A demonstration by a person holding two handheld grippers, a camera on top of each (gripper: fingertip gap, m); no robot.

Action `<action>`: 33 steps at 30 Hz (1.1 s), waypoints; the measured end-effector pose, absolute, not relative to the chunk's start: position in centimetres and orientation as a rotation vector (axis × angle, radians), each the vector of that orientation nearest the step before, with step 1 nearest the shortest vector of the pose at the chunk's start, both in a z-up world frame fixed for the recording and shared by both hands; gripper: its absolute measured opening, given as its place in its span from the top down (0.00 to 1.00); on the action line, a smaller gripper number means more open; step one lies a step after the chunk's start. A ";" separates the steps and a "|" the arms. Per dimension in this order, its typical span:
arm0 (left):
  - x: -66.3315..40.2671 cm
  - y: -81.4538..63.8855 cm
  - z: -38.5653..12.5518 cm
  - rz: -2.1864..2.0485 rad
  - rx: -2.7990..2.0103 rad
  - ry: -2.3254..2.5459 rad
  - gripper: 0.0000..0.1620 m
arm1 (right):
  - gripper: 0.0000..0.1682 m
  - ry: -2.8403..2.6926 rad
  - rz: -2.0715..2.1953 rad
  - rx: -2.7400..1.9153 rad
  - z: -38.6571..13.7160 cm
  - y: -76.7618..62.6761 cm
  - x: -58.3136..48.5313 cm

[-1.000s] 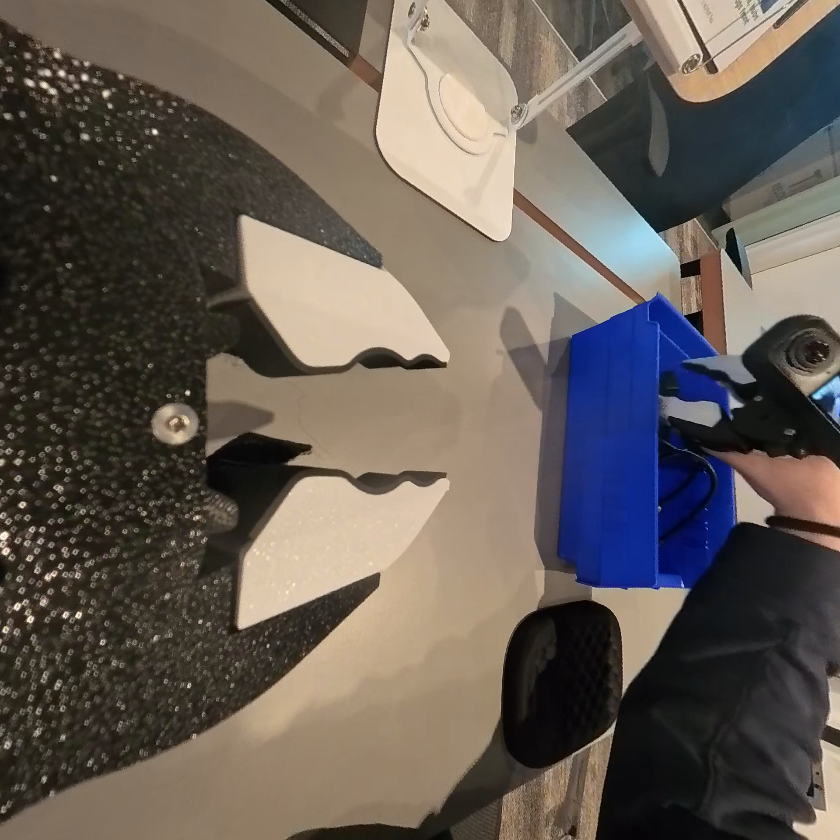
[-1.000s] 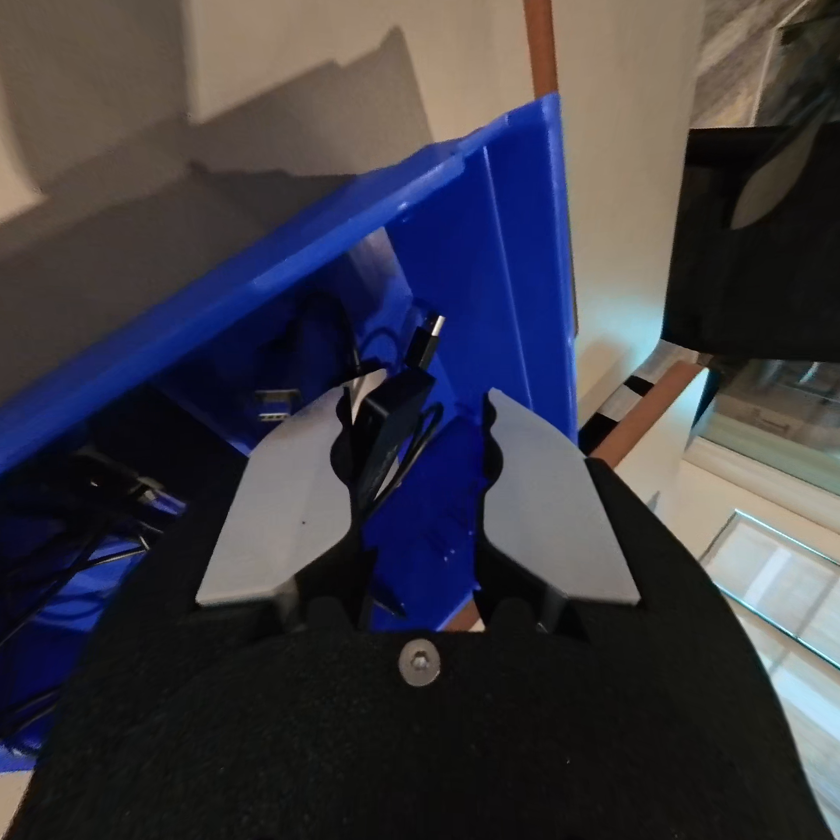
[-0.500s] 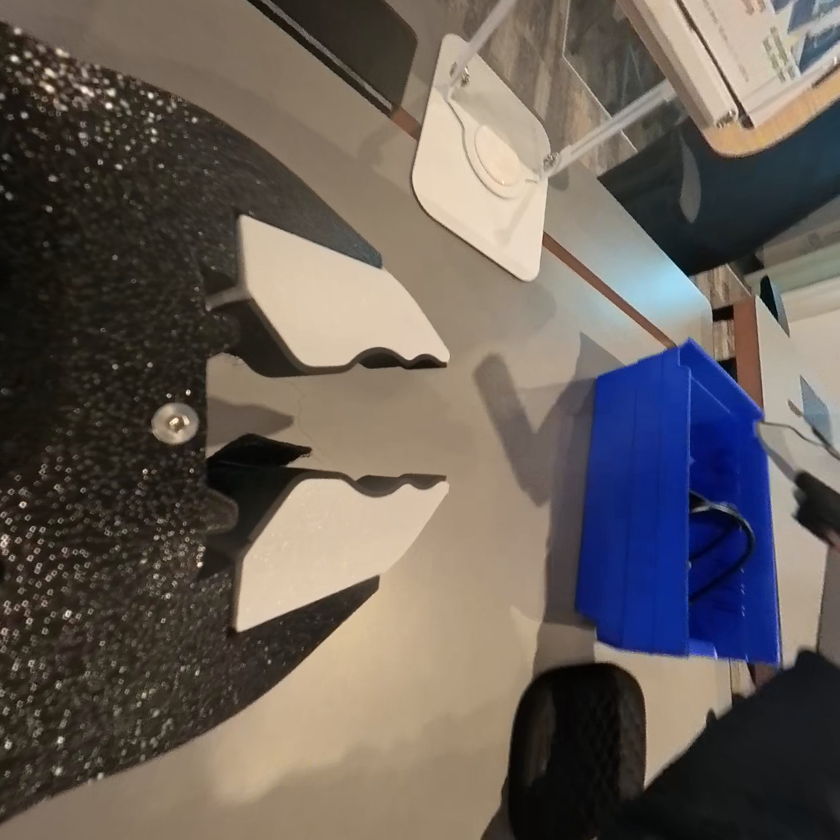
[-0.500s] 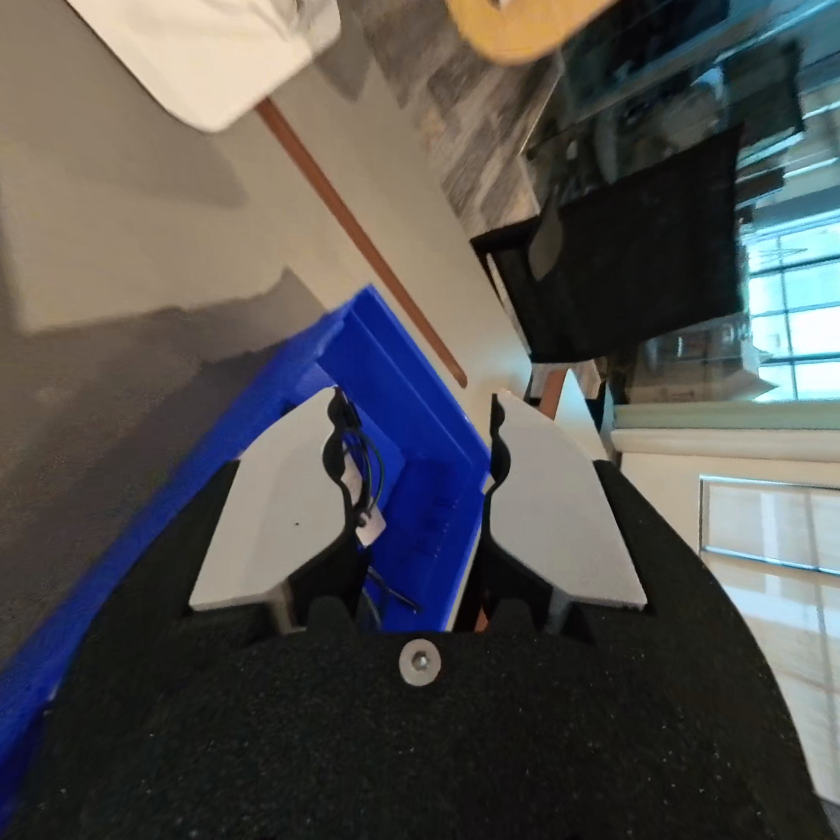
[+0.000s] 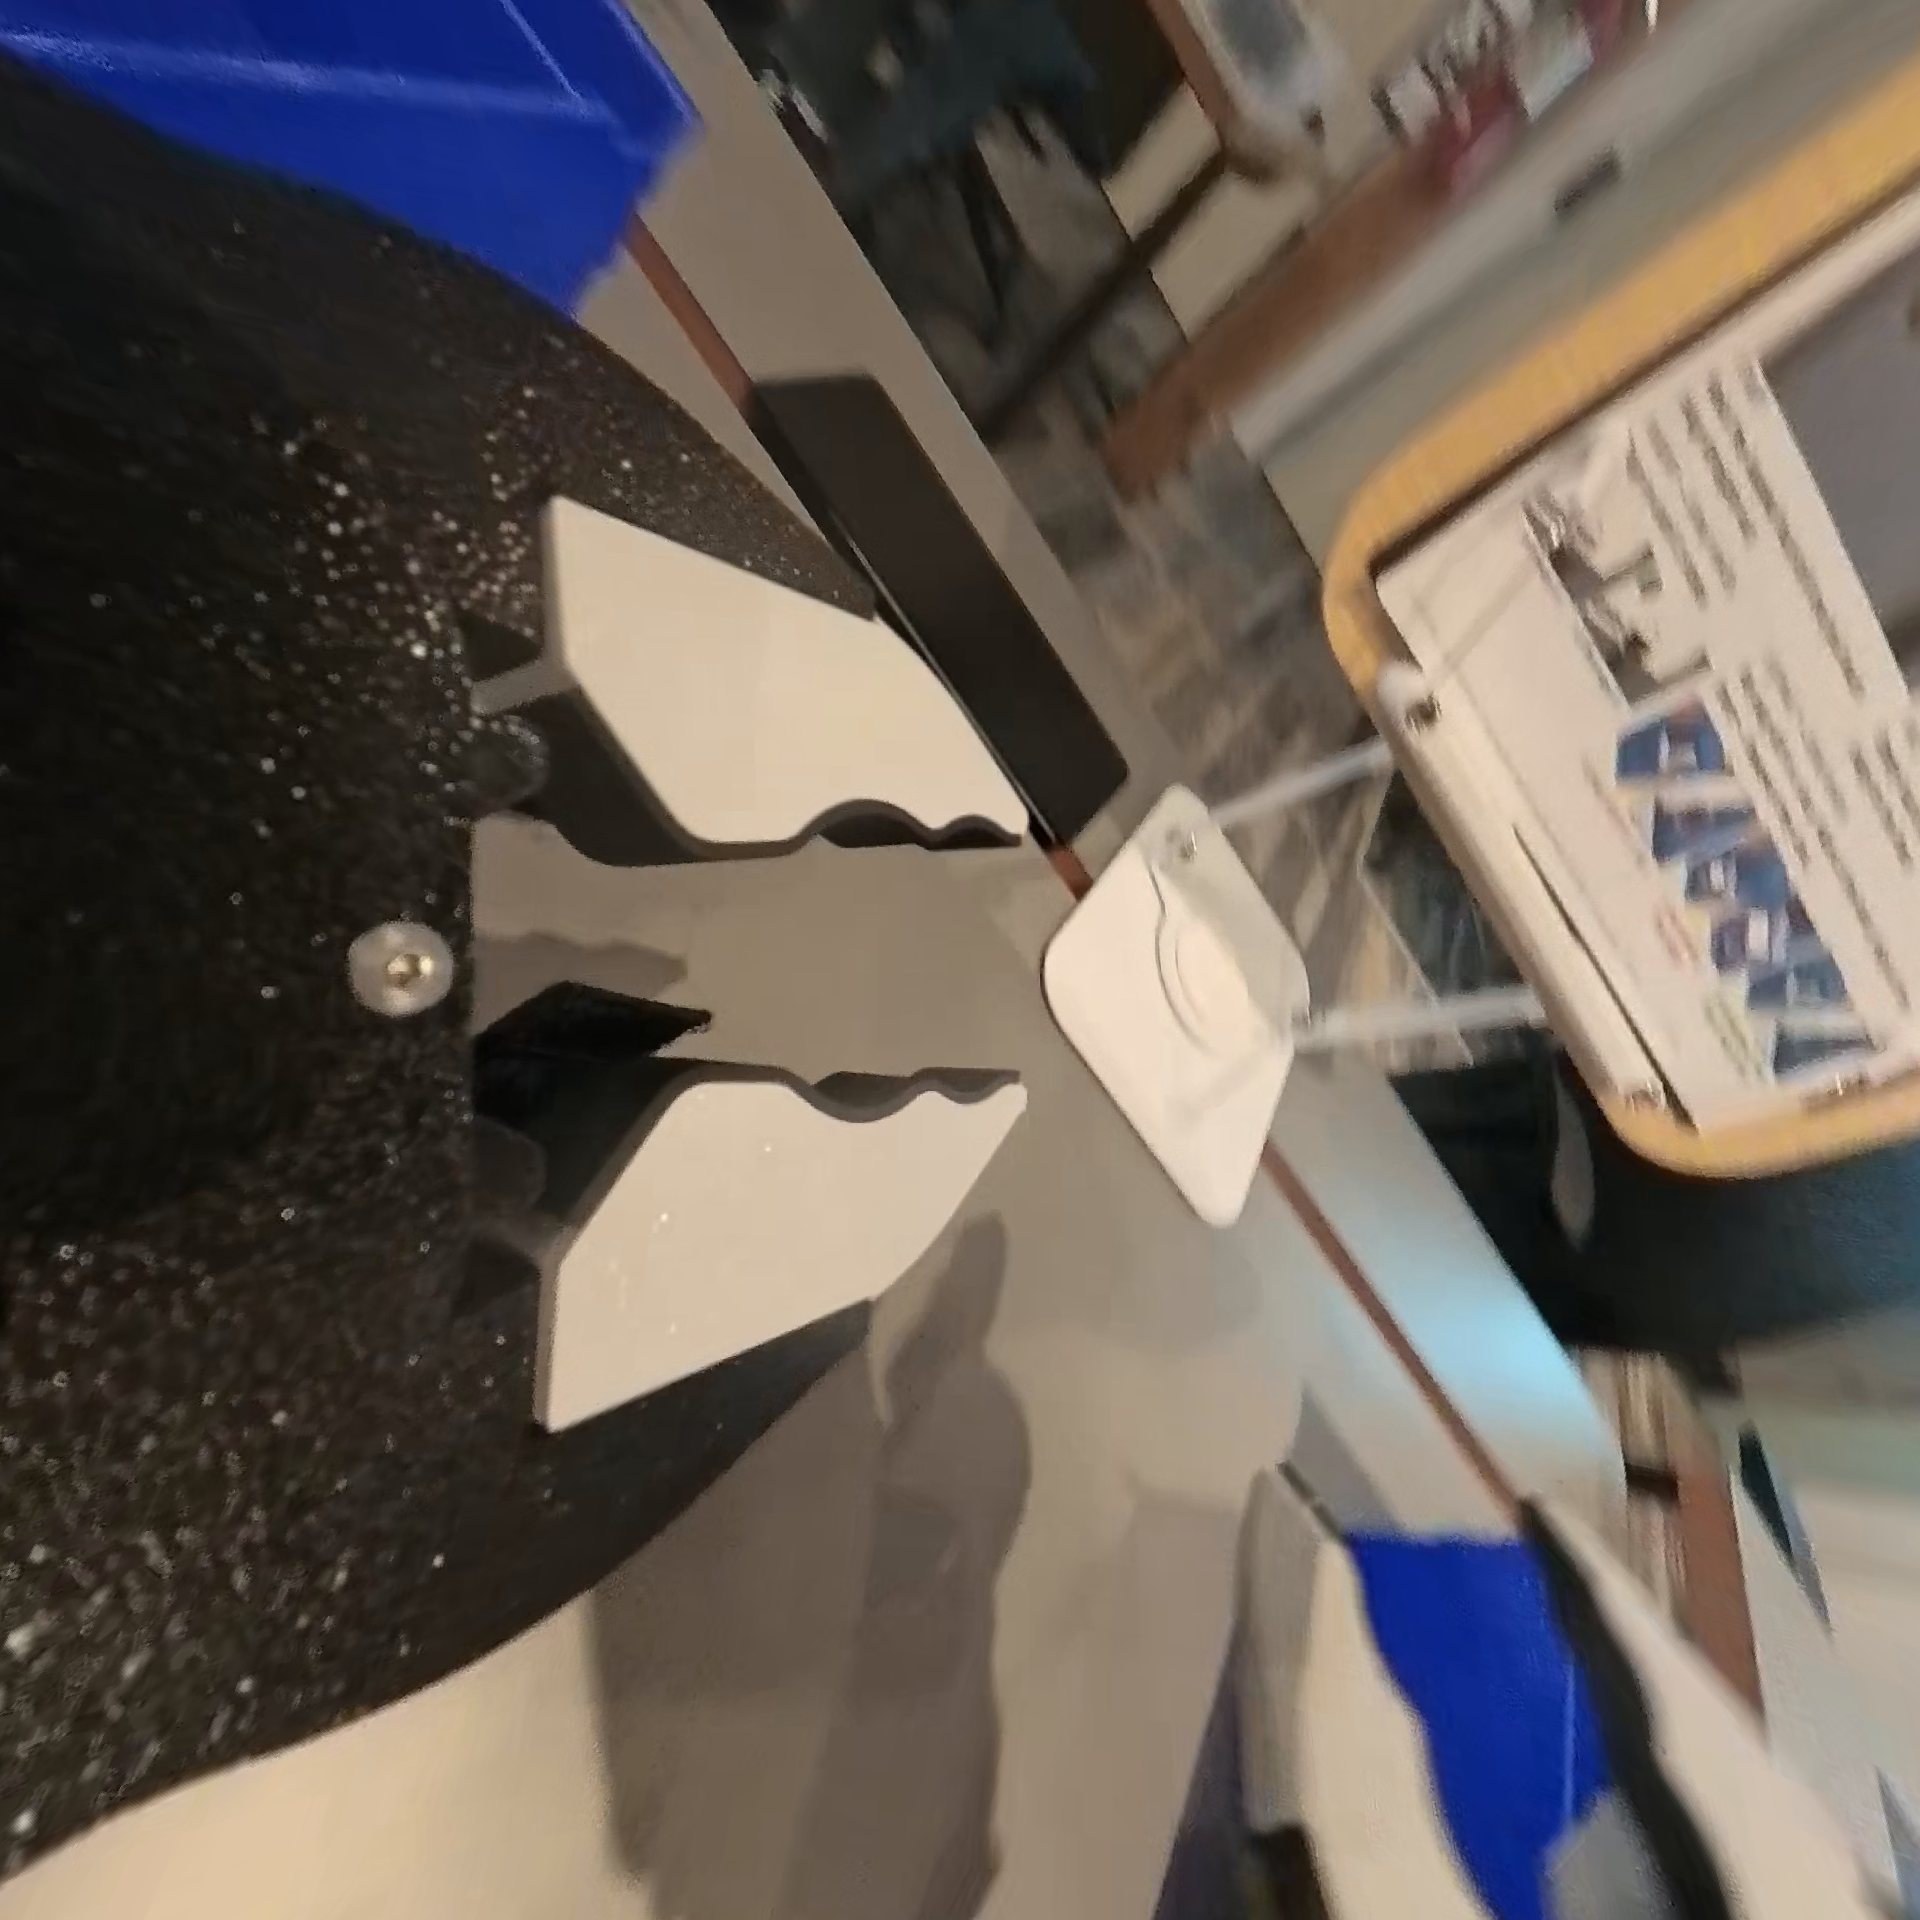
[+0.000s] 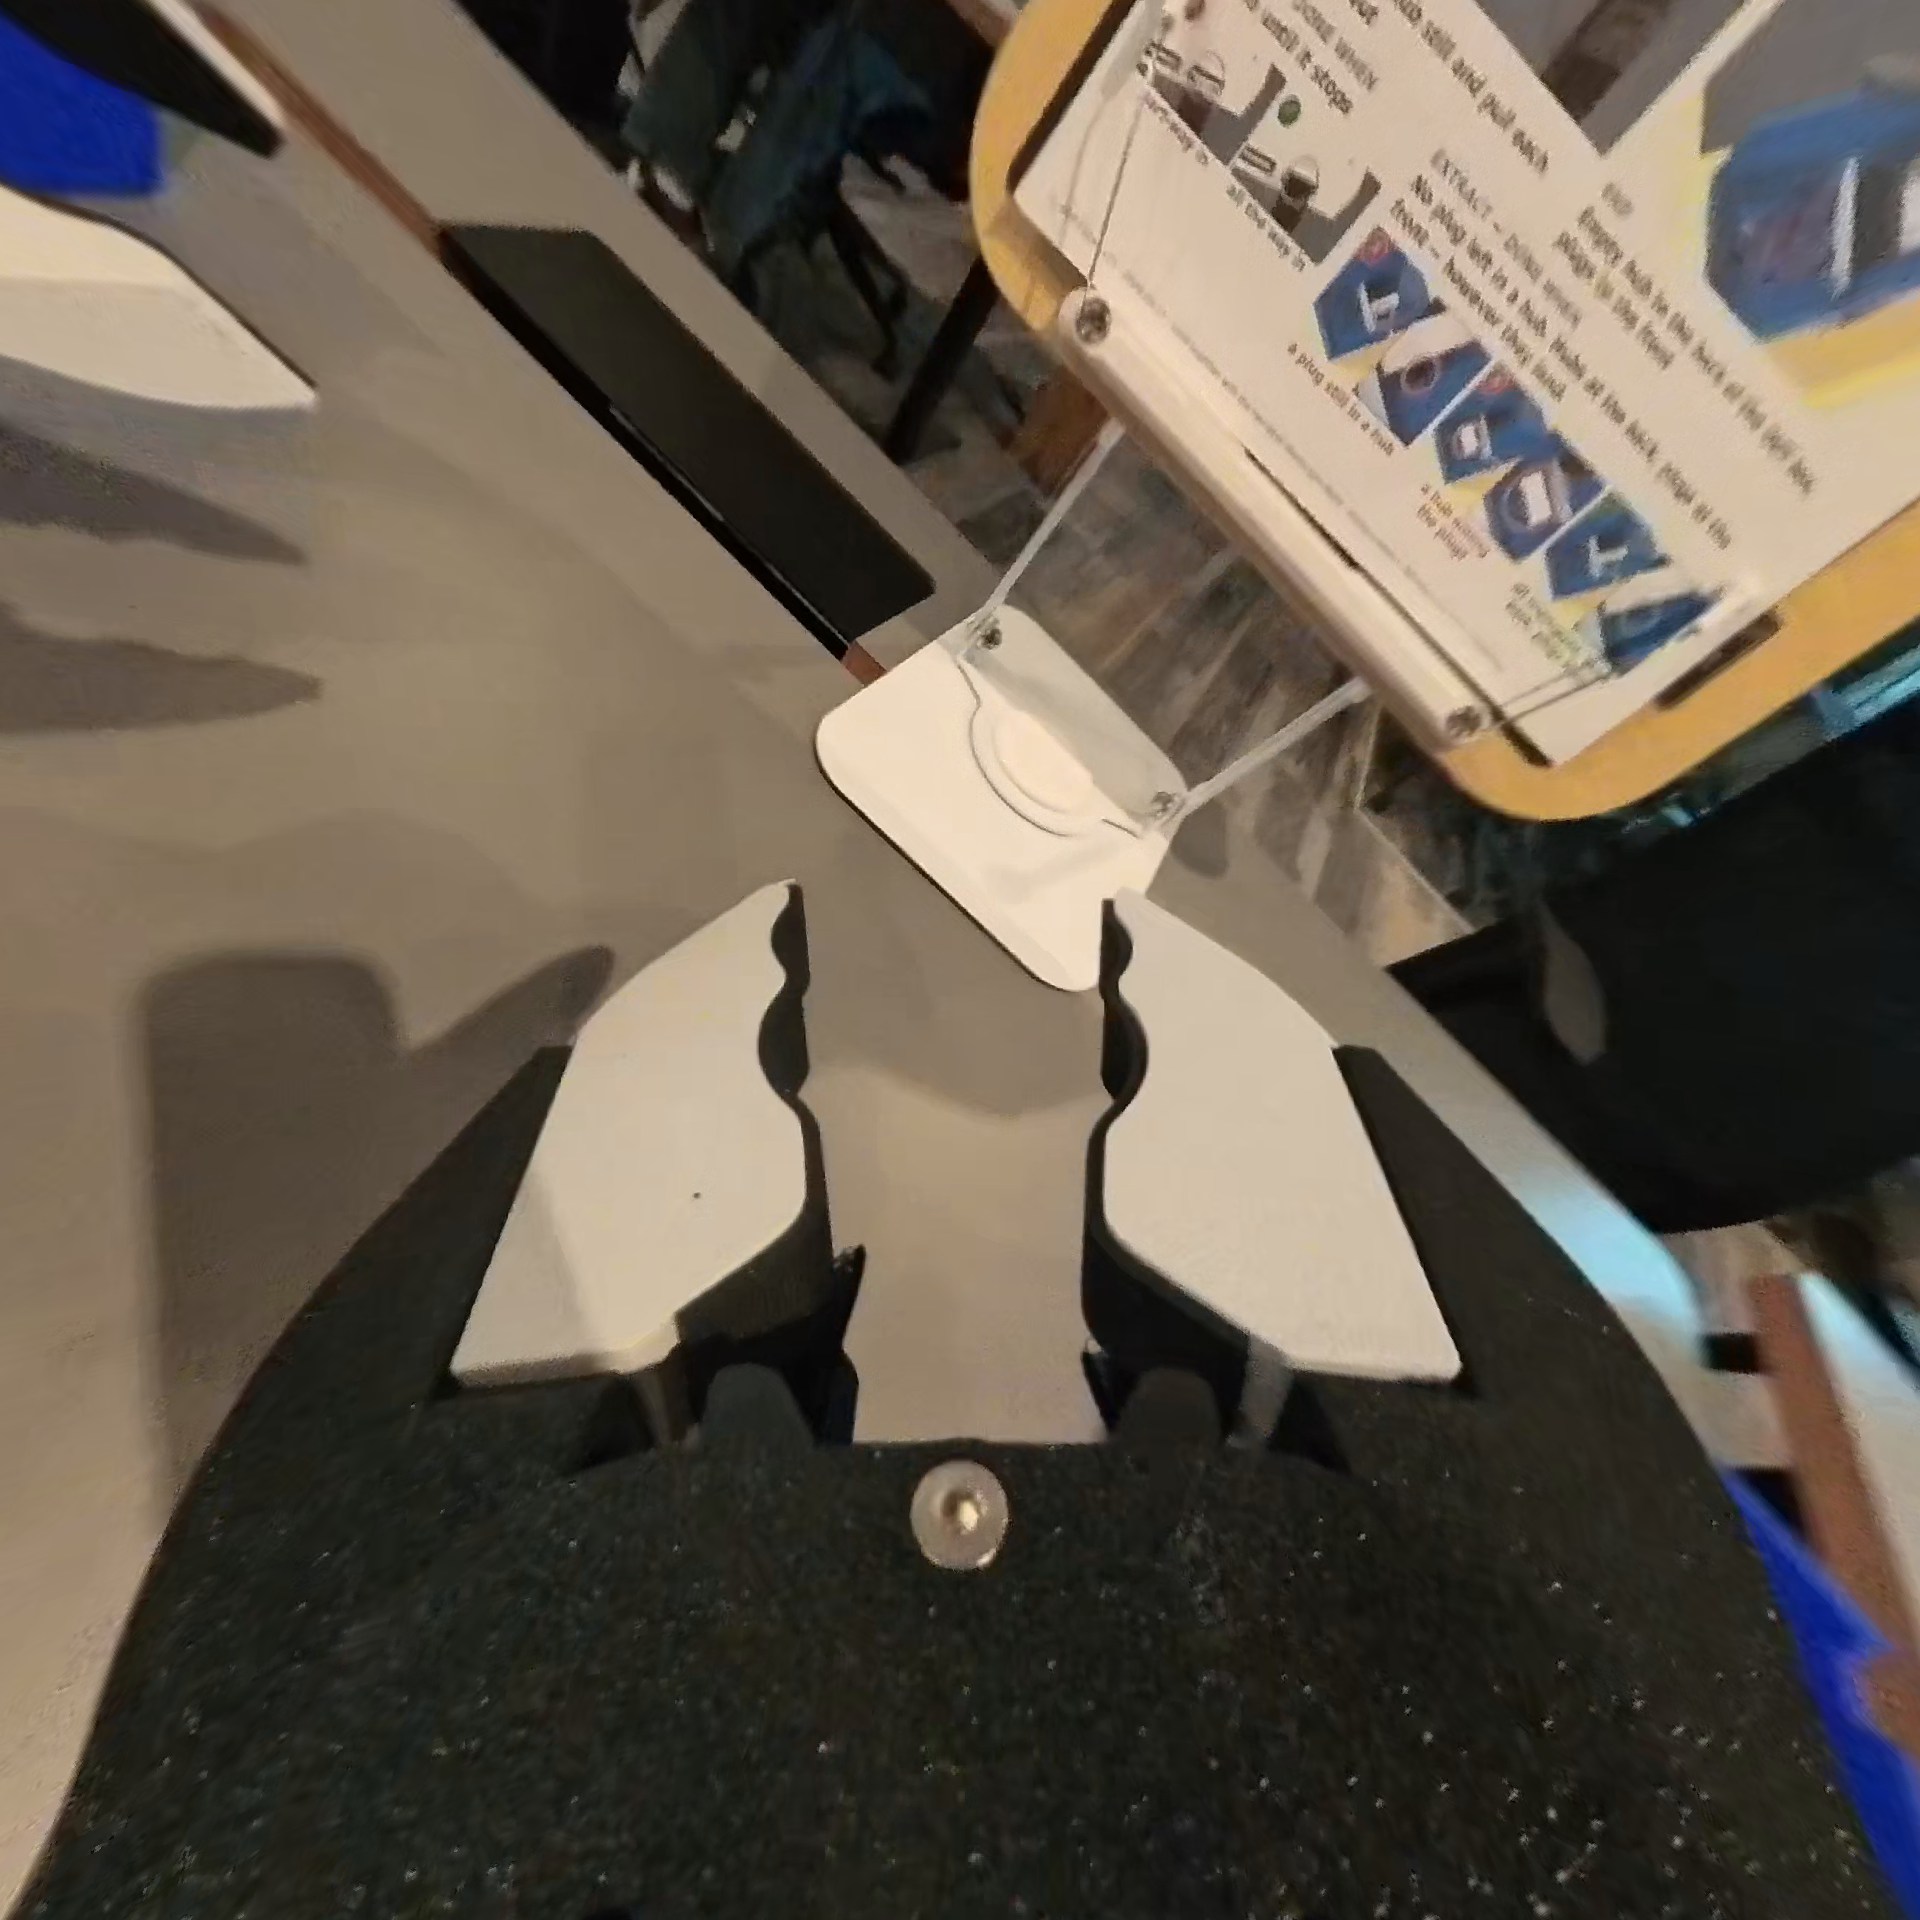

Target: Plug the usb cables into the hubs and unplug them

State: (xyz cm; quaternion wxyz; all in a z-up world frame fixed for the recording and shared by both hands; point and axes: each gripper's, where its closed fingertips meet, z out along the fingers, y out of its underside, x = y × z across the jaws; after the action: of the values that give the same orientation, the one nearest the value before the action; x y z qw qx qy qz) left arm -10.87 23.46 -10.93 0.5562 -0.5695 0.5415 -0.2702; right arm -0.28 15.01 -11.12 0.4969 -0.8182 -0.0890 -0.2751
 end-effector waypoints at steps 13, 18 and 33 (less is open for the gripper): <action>-10.5 24.7 -13.7 -0.480 -1.406 1.293 0.75 | 0.68 -0.051 -0.588 -1.988 -16.3 15.6 1.6; -10.5 24.8 -14.4 -0.432 -1.411 1.302 0.73 | 0.68 -0.057 -0.629 -1.968 -16.3 15.7 1.5; -10.1 24.8 -15.5 -0.341 -1.407 1.316 0.73 | 0.70 -0.069 -0.716 -1.923 -15.7 15.7 1.1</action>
State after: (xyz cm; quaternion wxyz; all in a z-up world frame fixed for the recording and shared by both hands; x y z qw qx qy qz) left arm -10.09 24.85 -15.48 0.5584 -0.5966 0.5580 -0.1446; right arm 1.08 15.74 -15.73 0.5177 -0.8012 -0.0288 -0.2985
